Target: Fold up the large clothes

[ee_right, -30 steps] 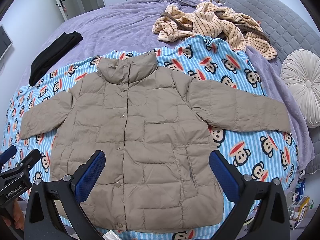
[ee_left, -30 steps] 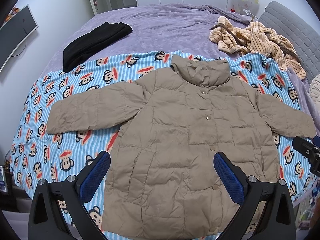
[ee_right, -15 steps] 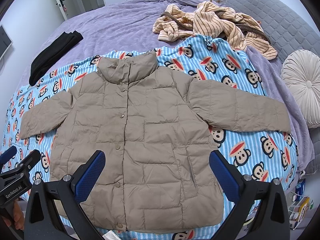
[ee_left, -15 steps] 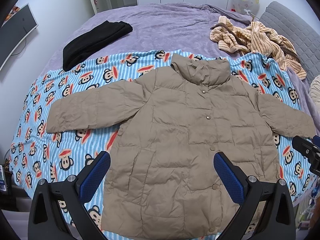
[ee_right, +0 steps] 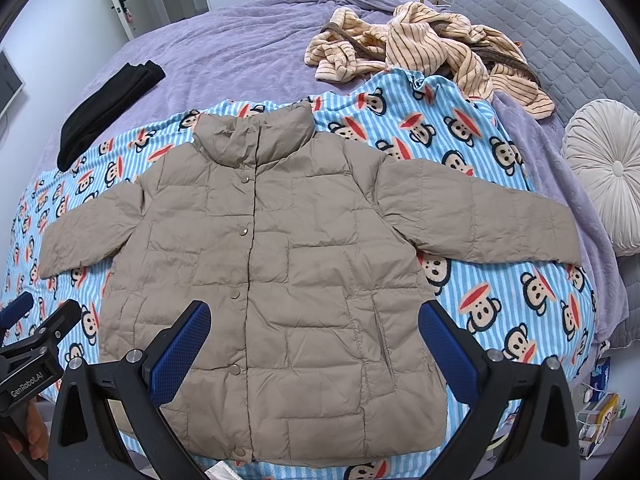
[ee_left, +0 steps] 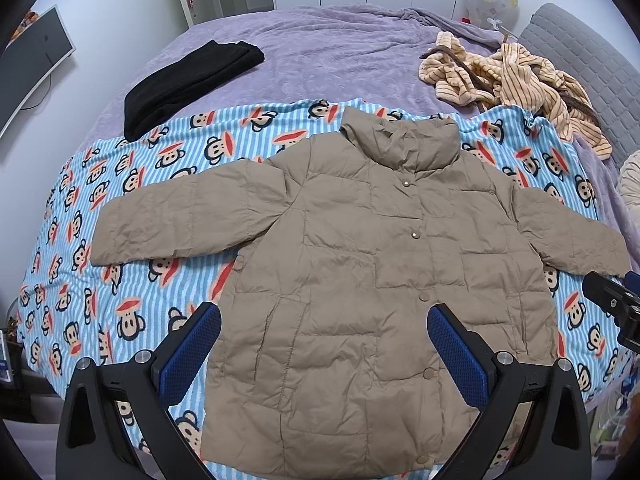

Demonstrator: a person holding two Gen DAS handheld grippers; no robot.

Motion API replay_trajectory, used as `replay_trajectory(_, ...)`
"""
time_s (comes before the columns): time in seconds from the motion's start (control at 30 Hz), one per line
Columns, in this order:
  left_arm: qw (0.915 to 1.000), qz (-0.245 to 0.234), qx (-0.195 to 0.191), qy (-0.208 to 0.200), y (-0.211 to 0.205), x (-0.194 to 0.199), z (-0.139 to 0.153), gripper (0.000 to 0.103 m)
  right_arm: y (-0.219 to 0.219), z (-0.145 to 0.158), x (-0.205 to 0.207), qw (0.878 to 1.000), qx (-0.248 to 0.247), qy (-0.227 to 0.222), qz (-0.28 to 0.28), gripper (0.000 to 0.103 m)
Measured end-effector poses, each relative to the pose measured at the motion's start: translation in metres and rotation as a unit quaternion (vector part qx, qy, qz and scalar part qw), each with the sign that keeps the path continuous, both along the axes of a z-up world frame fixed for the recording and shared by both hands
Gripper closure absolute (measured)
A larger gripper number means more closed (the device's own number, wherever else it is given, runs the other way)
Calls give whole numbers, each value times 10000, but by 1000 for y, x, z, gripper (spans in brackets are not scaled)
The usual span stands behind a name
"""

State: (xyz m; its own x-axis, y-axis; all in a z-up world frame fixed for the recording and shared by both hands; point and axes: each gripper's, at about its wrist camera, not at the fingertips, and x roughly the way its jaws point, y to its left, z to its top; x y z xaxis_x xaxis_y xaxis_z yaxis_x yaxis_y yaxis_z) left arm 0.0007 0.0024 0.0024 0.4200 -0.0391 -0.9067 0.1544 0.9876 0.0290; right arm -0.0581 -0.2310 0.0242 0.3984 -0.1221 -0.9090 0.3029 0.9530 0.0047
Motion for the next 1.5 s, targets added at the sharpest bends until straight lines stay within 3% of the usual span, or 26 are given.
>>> replay_trajectory(0.7, 10000, 28, -47, 62, -5, -2, -1, 0, 0, 1, 2, 10000, 30, 12, -21, 0)
replay_trajectory(0.93, 9976, 135, -558, 385, 16, 4, -18, 0, -8, -8, -5, 9990, 417, -180, -35, 0)
replay_trajectory(1.2, 9913, 632, -999, 582, 77, 30, -67, 0, 8, -28, 6, 9943, 1015, -311, -24, 0)
replay_trajectory(1.33, 9868, 1006, -1197, 427, 126, 52, -98, 0, 33, -57, 25, 9941, 1070, 71, 154, 0)
replay_trajectory(1.37, 9850, 1132, -1245, 391, 140, 59, -107, 0, 50, -76, 37, 9932, 1054, 344, 351, 0)
replay_trajectory(1.5, 9701, 1735, -1657, 359, 205, 87, -145, 0, 76, -104, 51, 9905, 1169, 465, 551, 0)
